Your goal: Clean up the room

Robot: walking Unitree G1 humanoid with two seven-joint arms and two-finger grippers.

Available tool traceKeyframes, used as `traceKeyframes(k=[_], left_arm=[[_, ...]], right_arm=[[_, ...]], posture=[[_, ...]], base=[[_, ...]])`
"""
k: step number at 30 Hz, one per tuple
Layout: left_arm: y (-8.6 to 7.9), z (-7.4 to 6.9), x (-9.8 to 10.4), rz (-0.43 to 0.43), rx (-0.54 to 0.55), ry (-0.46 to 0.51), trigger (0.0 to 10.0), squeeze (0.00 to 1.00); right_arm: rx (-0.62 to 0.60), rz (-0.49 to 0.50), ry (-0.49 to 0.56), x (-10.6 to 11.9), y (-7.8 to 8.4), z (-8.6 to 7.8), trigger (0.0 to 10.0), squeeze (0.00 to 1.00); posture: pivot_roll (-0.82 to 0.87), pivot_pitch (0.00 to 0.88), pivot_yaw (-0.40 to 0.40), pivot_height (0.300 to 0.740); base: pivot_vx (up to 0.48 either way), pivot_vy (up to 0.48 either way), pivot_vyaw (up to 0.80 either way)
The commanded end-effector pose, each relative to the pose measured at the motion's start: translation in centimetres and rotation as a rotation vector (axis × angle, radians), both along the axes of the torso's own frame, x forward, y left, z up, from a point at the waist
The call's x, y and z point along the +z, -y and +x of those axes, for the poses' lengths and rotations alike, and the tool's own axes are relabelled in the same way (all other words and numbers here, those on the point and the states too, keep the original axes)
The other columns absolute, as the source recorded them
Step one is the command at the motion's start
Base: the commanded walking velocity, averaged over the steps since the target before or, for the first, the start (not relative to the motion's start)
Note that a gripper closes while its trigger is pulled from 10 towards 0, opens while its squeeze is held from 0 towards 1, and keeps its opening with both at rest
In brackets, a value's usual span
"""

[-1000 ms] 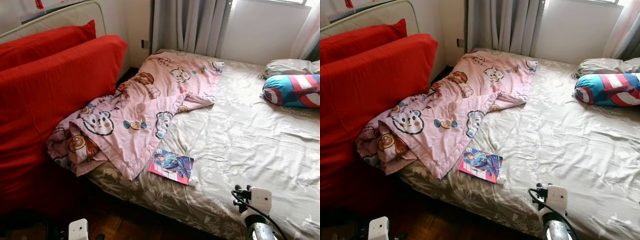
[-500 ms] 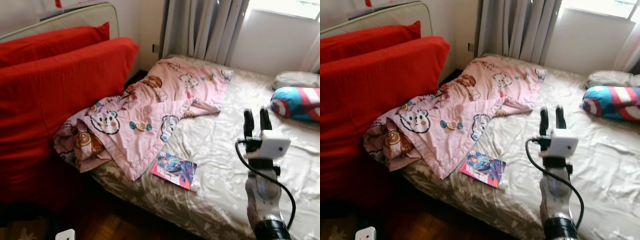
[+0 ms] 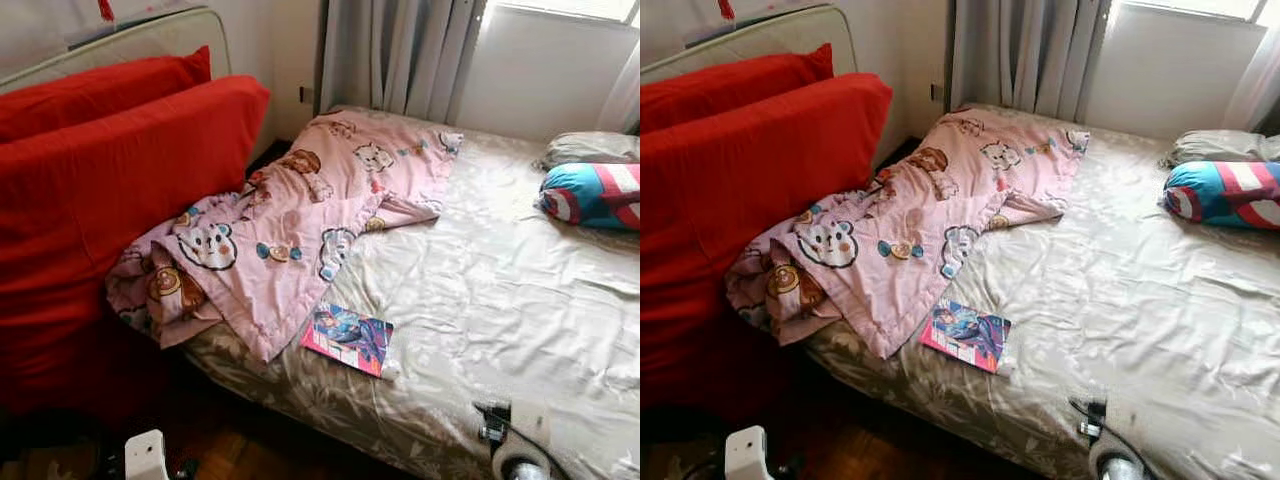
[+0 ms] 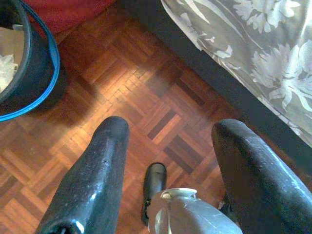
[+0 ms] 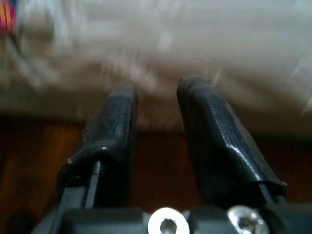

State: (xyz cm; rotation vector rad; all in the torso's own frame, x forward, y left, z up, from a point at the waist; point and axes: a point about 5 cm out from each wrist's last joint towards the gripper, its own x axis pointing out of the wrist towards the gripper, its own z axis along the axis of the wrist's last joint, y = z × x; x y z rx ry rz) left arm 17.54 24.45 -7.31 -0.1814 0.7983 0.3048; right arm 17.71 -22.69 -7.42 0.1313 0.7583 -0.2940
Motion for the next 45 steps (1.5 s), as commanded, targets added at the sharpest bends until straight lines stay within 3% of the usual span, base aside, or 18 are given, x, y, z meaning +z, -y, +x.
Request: traceKeyframes(k=[1, 4, 8, 16, 19, 28, 45], left_arm=[[0.3, -0.7, -0.5, -0.001, -0.011, -0.038, 10.0, 0.0], [0.1, -1.0, -0.5, 0.0, -0.013, -0.041, 10.0, 0.0], [-0.6, -1.5, -0.5, 0.007, -0.017, -0.046, 10.0, 0.0], [-1.8, -2.5, -0.5, 0.014, -0.009, -0.059, 10.0, 0.0], [-2.7, -2.9, -0.4, 0.019, 0.002, -0.062, 10.0, 0.0], [-1.4, -1.9, -0.5, 0.013, -0.014, -0.056, 10.0, 0.0], [-1.3, -2.0, -0.5, 0.023, -0.034, -0.072, 10.0, 0.0]], right_arm=[[-0.065, 0.036, -0.075, -0.8, -0.1, -1.2, 10.0, 0.0], [-0.101, 0.075, -0.08, -1.0, -0.5, -1.3, 10.0, 0.0], [-0.046, 0.098, -0.08, -1.0, -1.5, -0.7, 10.0, 0.0], [0.008, 0.064, -0.053, -0.2, -1.1, 0.7, 10.0, 0.0], [0.029, 0.066, -0.059, -0.7, -1.8, 0.0, 10.0, 0.0], [0.031, 0.067, -0.067, -0.8, -2.1, -0.1, 10.0, 0.0], [0.025, 0.08, -0.05, -0.5, -2.2, 0.4, 10.0, 0.0]], posture=[[0.07, 0.019, -0.016, 0.74], [0.07, 0.027, -0.012, 0.74], [0.06, 0.036, -0.009, 0.74], [0.06, 0.044, -0.019, 0.74], [0.06, 0.044, -0.019, 0.74], [0.06, 0.046, -0.022, 0.74], [0.06, 0.035, -0.026, 0.74]], base=[[0.0, 0.0, 0.0], [0.0, 0.0, 0.0], [0.0, 0.0, 0.0], [0.0, 0.0, 0.45], [0.0, 0.0, 0.8], [0.0, 0.0, 0.78], [0.0, 0.0, 0.0]])
